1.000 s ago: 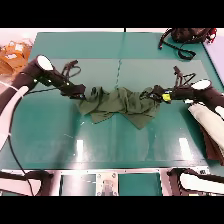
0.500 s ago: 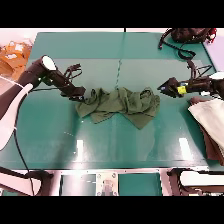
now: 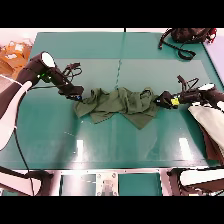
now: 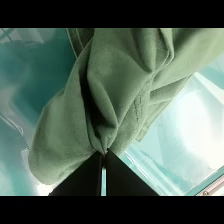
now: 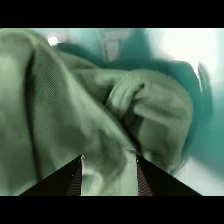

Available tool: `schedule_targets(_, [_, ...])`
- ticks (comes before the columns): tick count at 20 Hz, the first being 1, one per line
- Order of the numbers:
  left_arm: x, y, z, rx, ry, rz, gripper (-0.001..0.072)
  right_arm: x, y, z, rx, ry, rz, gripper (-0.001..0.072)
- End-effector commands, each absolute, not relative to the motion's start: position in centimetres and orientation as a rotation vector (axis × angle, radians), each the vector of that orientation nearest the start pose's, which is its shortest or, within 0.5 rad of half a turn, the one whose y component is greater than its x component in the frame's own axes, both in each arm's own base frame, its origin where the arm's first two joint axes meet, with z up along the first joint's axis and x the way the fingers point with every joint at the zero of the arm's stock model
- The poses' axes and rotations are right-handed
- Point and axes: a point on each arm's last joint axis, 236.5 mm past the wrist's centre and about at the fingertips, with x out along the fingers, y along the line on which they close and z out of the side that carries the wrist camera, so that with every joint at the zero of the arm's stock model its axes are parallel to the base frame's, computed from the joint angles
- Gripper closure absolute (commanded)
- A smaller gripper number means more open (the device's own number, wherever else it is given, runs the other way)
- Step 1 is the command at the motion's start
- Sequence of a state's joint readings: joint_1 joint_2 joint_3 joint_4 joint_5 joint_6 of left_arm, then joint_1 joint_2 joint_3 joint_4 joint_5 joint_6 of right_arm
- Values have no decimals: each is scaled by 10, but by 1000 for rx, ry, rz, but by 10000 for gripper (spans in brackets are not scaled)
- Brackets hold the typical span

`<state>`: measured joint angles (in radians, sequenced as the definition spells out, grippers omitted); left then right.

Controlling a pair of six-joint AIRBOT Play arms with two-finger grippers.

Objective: Fold the shirts.

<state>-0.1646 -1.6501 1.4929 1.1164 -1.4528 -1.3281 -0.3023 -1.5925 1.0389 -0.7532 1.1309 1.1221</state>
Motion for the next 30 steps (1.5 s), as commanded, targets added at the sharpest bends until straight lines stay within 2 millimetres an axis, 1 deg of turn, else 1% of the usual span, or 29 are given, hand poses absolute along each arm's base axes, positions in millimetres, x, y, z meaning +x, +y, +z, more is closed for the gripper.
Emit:
schedule_targets(1, [381, -167, -17, -89, 1542, -619, 685, 396, 52, -94, 724, 1339, 356, 380])
schedule_targets(2, [382, -167, -17, -89, 1539, -618, 685, 396, 54, -94, 720, 1340, 360, 429])
schedule_targets(3, [382, -167, -17, -88, 1538, -619, 685, 396, 55, -93, 717, 1340, 363, 457])
schedule_targets(6, [382, -164, -18, -74, 1541, -610, 685, 402, 47, -92, 716, 1320, 345, 444])
schedule_targets(8, [381, -156, -21, -42, 1553, -589, 683, 402, 42, -87, 725, 1318, 349, 443])
schedule_targets(9, [378, -154, -22, -33, 1570, -589, 483, 400, 40, -84, 733, 1325, 359, 430])
schedule_targets(10, [374, -154, -21, -31, 1583, -592, 129, 399, 38, -80, 739, 1329, 369, 404])
schedule_targets(11, [372, -153, -21, -28, 1594, -593, 41, 399, 35, -77, 746, 1328, 373, 405])
schedule_targets(12, [371, -149, -22, -14, 1602, -587, 41, 400, 32, -74, 751, 1326, 375, 404])
schedule_targets(13, [371, -141, -25, 20, 1609, -562, 41, 400, 30, -71, 755, 1326, 381, 404])
schedule_targets(15, [371, -110, -34, 141, 1639, -472, 41, 400, 27, -66, 760, 1325, 389, 405])
schedule_targets(16, [371, -101, -35, 175, 1648, -447, 41, 400, 24, -66, 764, 1322, 384, 405])
schedule_targets(17, [370, -99, -36, 183, 1654, -445, 41, 400, 21, -67, 762, 1319, 375, 405])
schedule_targets(19, [367, -104, -44, 173, 1650, -469, 41, 402, 14, -71, 742, 1313, 350, 405])
schedule_targets(20, [366, -106, -52, 158, 1646, -471, 41, 403, 13, -72, 739, 1311, 345, 404])
schedule_targets(22, [354, -104, -75, 154, 1676, -469, 41, 405, 13, -73, 739, 1307, 340, 405])
schedule_targets(23, [345, -102, -84, 151, 1701, -466, 42, 405, 13, -72, 743, 1304, 343, 405])
schedule_targets(24, [341, -102, -90, 149, 1710, -464, 41, 405, 16, -68, 755, 1306, 358, 405])
schedule_targets(26, [346, -103, -96, 139, 1681, -457, 41, 405, 18, -64, 757, 1305, 371, 404])
schedule_targets(28, [355, -119, -96, 75, 1632, -481, 41, 408, 14, -68, 749, 1298, 353, 404])
schedule_targets(30, [356, -137, -96, 2, 1603, -529, 41, 407, 15, -75, 758, 1312, 352, 404])
